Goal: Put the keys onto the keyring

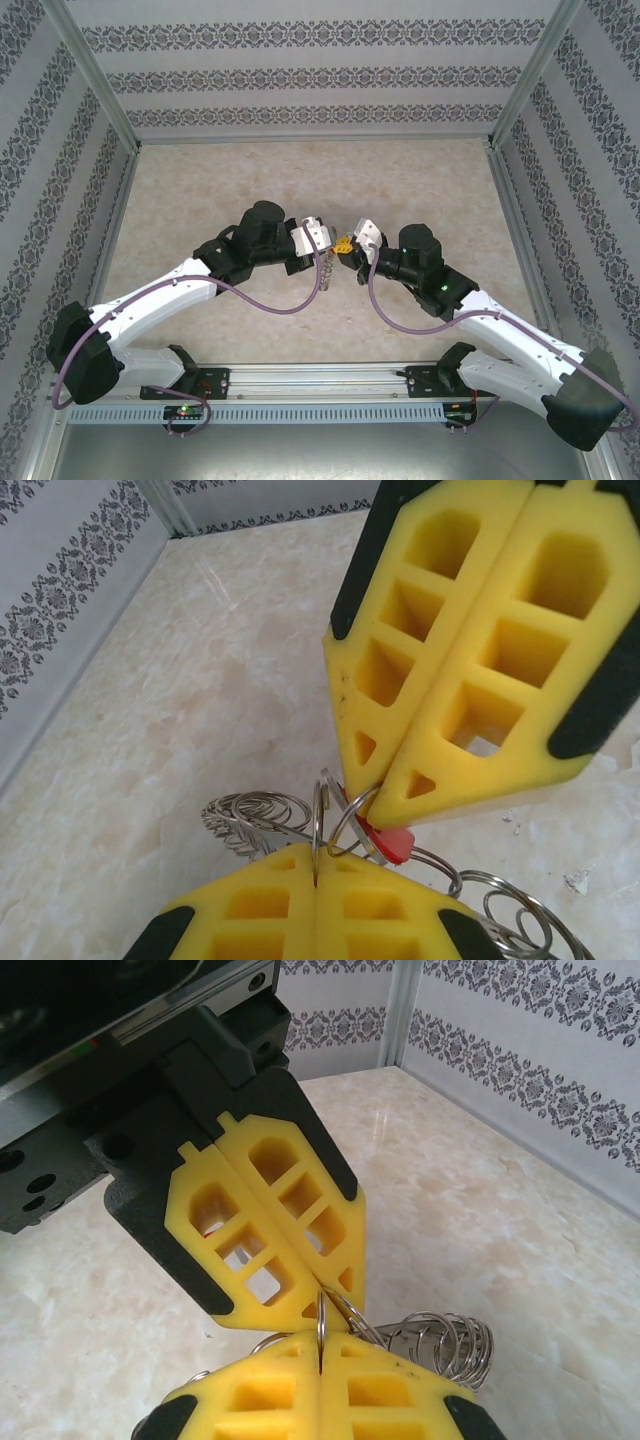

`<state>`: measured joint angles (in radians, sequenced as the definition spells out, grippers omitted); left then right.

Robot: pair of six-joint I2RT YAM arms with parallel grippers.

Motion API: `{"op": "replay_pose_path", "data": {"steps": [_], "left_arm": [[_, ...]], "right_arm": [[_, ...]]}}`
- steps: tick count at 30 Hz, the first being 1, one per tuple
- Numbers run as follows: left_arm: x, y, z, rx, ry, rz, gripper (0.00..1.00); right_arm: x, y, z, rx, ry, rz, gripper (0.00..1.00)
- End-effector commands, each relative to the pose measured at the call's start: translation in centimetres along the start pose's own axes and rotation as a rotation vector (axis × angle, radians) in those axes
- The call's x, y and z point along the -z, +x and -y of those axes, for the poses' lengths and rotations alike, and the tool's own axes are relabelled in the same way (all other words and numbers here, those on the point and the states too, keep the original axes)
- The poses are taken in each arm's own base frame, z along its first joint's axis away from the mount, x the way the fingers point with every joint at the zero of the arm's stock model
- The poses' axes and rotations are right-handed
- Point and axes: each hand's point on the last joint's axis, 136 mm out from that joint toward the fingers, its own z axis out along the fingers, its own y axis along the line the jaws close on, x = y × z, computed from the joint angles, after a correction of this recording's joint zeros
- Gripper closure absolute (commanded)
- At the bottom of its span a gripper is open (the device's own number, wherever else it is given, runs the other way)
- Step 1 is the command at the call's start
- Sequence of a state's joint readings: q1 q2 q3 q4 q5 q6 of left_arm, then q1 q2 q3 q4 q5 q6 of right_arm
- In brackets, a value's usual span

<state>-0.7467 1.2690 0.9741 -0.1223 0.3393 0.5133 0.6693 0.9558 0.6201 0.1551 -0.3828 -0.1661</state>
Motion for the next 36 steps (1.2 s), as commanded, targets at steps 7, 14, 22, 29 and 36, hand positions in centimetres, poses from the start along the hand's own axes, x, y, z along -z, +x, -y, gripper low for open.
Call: {"op": "replay_pose_path", "data": {"steps": [7, 14, 22, 29, 36], "left_arm": [[0.6, -3.2, -0.4, -0.021, -0.011, 0.104, 1.0], [0.9, -3.3, -0.3, -0.024, -0.014, 0.111, 1.0], [1.2, -3.4, 0.0, -0.03, -0.002, 0.116, 1.0], [1.4, -3.8, -0.1, -0.03, -0.005, 0.129, 1.0], [1.9, -4.4, -0.3, -0.027, -0.027, 0.167, 1.0]], "right_arm": [[0.1, -1.2, 1.2, 0.001, 0.054, 0.026, 1.0], [0.2, -0.6, 1.8, -0.038, 0.083, 0.014, 1.0], [0.5, -0.7, 2.5, -0.075, 0.105, 0.028, 1.0], [0.6, -0.7, 2.8, -0.115, 0.097, 0.034, 1.0], [0.2, -0.5, 2.1, -0.189, 0.006, 0.026, 1.0]]}}
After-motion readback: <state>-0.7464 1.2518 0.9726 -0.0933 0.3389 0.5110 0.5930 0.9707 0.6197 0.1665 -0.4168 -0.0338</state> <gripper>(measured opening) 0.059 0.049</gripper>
